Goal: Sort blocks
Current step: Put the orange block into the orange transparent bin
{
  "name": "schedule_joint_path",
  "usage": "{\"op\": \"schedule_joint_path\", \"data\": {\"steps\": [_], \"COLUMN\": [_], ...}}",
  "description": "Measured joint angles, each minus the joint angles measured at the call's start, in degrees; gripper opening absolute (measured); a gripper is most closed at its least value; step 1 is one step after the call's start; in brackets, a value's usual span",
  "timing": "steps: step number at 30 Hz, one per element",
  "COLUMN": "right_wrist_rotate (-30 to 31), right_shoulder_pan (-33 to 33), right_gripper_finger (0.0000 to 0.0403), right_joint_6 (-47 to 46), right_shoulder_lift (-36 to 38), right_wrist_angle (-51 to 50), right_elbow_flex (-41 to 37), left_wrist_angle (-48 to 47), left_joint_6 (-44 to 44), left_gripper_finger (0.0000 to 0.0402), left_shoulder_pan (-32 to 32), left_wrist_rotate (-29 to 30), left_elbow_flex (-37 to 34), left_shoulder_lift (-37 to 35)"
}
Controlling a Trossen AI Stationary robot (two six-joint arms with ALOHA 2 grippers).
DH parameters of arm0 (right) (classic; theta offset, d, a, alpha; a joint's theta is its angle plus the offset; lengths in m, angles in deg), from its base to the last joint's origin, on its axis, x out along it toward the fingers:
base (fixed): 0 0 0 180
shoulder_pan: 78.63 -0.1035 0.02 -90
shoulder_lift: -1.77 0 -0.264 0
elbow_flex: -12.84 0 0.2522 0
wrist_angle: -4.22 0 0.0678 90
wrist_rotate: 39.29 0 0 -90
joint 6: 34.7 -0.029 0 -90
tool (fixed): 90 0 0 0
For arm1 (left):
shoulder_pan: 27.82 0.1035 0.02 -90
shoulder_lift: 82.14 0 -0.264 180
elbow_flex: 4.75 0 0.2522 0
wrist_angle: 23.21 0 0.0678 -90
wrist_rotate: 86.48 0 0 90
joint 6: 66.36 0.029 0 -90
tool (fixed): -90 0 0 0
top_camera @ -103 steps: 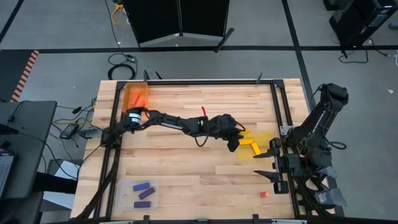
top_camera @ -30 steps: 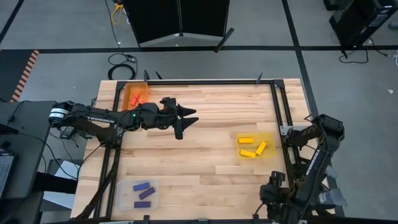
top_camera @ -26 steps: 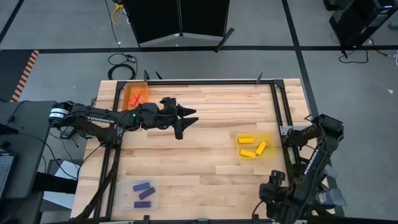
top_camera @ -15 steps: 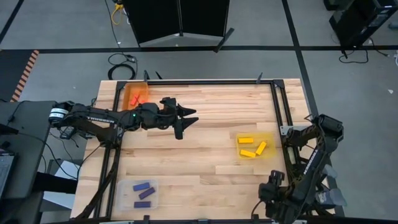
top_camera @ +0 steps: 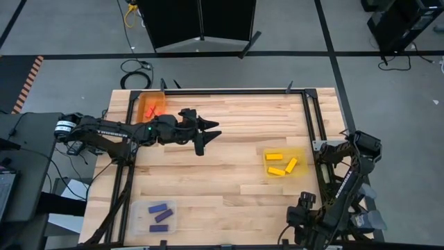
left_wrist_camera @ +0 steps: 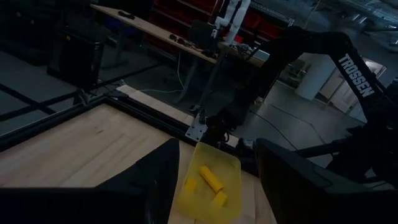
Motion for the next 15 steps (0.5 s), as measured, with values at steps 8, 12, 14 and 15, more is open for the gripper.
{"op": "schedule_joint_path", "data": {"steps": [8, 12, 14, 15], "right_wrist_rotate": [-0.02, -0.59, -0.57, -0.59], "right_shoulder_pan": [0.11, 0.15, 0.15, 0.17], "right_gripper_finger": [0.0326, 0.0319, 0.0318, 0.0318], "right_joint_6": [-0.15, -0.18, -0.19, -0.17], "right_shoulder_lift": [-0.02, -0.04, -0.04, -0.04], "right_wrist_angle": [0.46, 1.48, 1.5, 1.67], "right_elbow_flex": [-0.61, -1.7, -1.77, -1.88], "left_wrist_angle": [0.02, -0.04, -0.09, -0.07], "left_joint_6": [-0.02, -0.02, -0.02, -0.02], "left_gripper_finger": [0.0218, 0.0218, 0.0218, 0.0218], "left_shoulder_pan": [0.0, 0.0, 0.0, 0.0], "left_wrist_rotate": [-0.27, -0.66, -0.66, -0.67], "left_elbow_flex": [0.0, 0.0, 0.0, 0.0], "left_shoulder_lift": [0.0, 0.0, 0.0, 0.0]}}
